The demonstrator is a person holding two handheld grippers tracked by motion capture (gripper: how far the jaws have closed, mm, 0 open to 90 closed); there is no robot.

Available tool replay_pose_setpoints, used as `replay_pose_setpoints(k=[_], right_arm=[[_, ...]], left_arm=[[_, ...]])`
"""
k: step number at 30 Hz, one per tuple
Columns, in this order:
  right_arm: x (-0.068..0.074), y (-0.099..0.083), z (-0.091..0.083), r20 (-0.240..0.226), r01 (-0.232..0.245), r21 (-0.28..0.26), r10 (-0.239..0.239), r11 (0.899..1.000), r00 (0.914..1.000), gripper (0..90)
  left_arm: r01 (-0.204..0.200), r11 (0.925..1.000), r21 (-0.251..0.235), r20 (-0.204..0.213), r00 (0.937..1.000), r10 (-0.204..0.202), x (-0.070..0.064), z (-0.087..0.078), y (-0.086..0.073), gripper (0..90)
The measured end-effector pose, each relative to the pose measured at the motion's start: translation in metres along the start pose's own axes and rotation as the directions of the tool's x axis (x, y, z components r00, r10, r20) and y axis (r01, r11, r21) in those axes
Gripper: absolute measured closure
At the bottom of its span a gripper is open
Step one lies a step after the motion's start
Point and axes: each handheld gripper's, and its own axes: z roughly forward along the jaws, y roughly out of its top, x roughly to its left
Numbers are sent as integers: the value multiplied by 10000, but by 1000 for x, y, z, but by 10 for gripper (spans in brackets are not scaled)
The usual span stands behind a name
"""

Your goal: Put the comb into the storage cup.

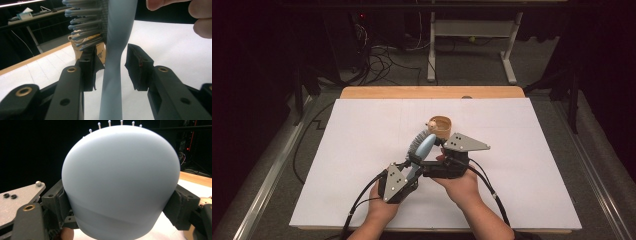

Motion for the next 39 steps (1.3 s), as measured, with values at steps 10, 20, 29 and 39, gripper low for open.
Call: replay_pose_setpoints(k=[10, 20, 29, 39], right_arm=[[-3, 5, -4, 162, 30, -109, -28, 9999, 9999, 204], [-8, 9, -11, 439, 149, -166, -142, 9998, 9989, 204], [-14, 11, -15, 656, 259, -129, -250, 9996, 9975, 204], [-18, 14, -20, 829, 328, -206, -310, 9992, 9961, 204]], left_arm=[[315, 9990, 322, -20, 9995, -314, 7, -2, 5, 428], [696, 9964, 487, -163, 9975, -689, 23, -12, 12, 311], [945, 9941, 524, -455, 9947, -922, 44, -22, 19, 246], [1266, 9903, 564, -839, 9890, -1217, 74, -42, 29, 154]])
